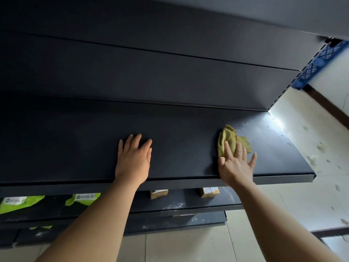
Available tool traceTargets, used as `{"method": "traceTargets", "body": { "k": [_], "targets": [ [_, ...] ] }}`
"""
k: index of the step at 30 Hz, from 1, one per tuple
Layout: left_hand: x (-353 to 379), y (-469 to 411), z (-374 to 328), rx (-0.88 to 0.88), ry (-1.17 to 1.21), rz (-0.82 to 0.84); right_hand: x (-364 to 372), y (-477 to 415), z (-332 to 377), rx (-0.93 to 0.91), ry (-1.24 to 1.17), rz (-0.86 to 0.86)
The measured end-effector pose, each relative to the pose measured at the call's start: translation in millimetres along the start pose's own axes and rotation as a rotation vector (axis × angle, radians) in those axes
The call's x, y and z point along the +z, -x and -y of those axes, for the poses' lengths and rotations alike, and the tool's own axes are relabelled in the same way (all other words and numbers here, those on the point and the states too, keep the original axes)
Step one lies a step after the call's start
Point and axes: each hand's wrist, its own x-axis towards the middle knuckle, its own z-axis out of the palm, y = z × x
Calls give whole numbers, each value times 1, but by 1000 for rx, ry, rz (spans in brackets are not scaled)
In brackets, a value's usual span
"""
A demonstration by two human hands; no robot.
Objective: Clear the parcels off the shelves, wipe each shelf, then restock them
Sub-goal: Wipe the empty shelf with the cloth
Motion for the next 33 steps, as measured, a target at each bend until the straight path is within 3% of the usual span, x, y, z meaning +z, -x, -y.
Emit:
{"method": "traceTargets", "body": {
  "k": [3, 7, 11, 18, 29, 33],
  "targets": [
    [1, -1, -1, -3, -3, -1, 3, 15, 32, -19, -7, -29],
    [-1, -1, -2, -2, -32, 21, 10, 40, 71, -182, -4, -69],
    [-5, -3, -11, -34, -82, 78, 13, 51, 77, -277, -18, -91],
    [-11, -7, -35, 18, -216, 57, 8, 38, 21, -439, 29, -149],
    [27, -32, -151, 108, -5, 20, -3, -27, -126, -315, 58, -81],
    [46, -39, -174, 23, 55, 52, -9, -45, -133, -413, 90, -44]
  ]
}}
